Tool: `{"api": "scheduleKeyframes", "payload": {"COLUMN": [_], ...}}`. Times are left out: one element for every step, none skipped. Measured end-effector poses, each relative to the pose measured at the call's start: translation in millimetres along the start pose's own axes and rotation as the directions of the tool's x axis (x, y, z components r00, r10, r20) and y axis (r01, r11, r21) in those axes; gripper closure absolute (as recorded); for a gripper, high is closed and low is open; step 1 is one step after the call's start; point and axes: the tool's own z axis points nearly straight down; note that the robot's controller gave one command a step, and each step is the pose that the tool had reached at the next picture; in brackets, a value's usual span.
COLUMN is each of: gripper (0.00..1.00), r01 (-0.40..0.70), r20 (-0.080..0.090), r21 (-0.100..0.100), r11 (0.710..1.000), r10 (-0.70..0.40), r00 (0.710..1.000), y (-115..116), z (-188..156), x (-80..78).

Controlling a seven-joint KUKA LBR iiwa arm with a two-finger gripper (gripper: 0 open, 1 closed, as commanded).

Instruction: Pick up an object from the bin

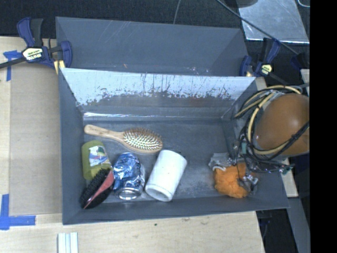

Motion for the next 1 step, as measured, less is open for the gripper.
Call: {"api": "scheduleKeyframes", "payload": {"gripper": [0.00], "r01": [0.287], "r20": [0.003], "r21": [0.007], "r11": [0.958], "r10": [-0.287], "r00": [0.958], "y": [-8.3], "z": [-74.5], "x": [8.1]}}
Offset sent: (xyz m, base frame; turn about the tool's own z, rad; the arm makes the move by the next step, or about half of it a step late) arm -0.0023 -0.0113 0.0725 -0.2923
